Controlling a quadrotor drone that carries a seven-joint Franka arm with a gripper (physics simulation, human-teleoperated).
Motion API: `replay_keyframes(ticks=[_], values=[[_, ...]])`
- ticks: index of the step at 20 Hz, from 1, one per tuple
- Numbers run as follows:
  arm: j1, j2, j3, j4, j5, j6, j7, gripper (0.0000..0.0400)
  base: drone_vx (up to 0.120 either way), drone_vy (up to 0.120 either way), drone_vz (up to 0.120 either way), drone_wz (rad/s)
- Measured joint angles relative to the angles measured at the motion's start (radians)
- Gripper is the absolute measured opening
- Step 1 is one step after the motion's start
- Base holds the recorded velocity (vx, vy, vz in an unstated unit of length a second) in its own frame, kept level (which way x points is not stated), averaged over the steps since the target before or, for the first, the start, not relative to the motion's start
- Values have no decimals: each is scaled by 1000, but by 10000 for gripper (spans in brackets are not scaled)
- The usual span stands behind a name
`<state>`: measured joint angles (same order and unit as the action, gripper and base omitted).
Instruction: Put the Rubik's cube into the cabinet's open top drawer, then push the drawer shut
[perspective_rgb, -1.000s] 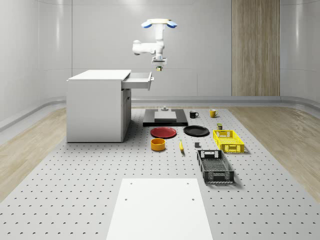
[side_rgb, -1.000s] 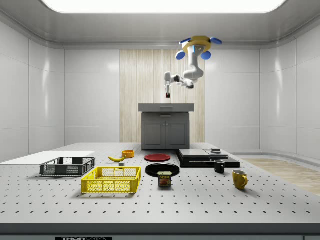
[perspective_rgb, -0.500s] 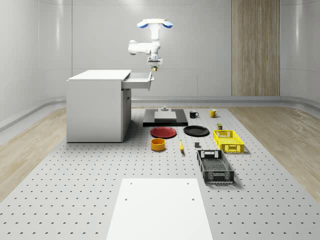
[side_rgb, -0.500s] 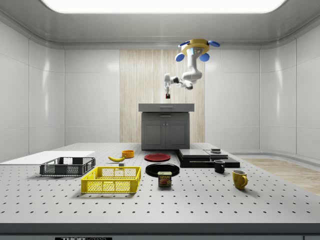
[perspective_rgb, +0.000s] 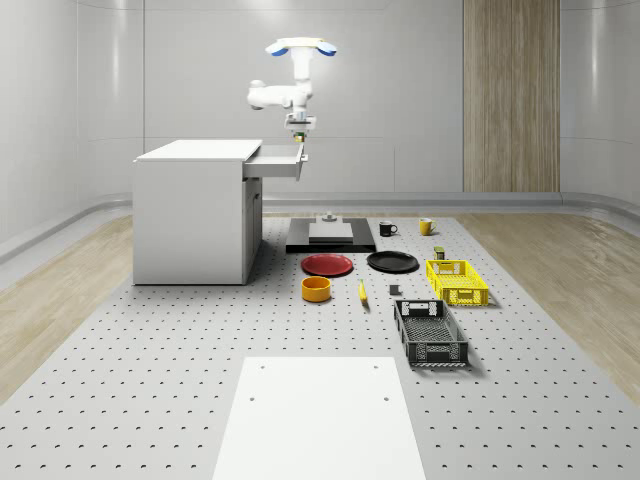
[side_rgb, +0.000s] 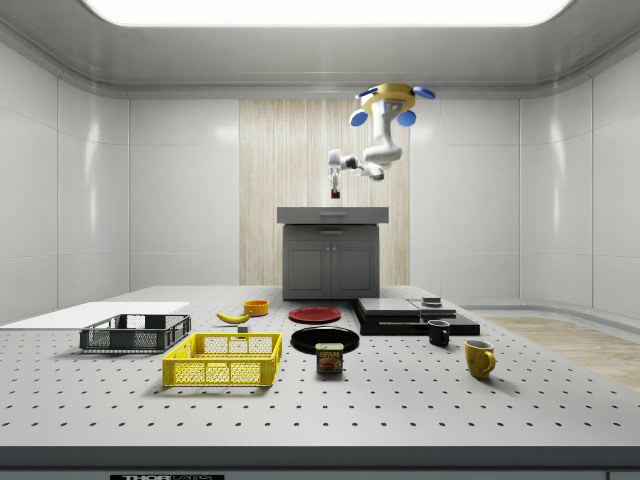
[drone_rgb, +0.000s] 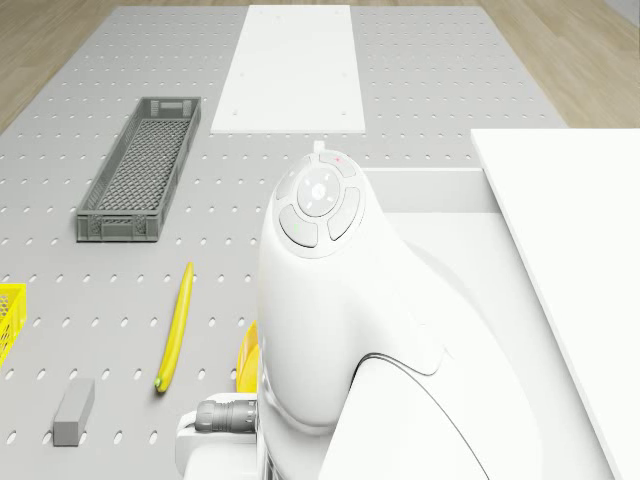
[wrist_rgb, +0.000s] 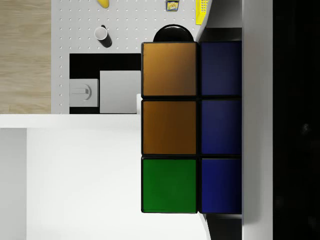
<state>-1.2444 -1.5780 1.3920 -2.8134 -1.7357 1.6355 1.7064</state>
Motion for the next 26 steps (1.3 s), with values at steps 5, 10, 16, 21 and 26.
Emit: replay_keyframes(ticks=[5, 10, 16, 21, 26], values=[[0, -2, 0, 0, 1, 2, 0, 325, 0, -120, 0, 0], [-1, -3, 0, 0, 1, 3, 0, 325, 0, -120, 0, 0], [-1, -5, 0, 0, 2, 4, 1, 325, 0, -120, -60, 0], [-1, -6, 0, 0, 2, 5, 1, 325, 0, -112, 0, 0], [-8, -7, -42, 8, -38, 22, 2, 325, 0, 0, 0, 0]])
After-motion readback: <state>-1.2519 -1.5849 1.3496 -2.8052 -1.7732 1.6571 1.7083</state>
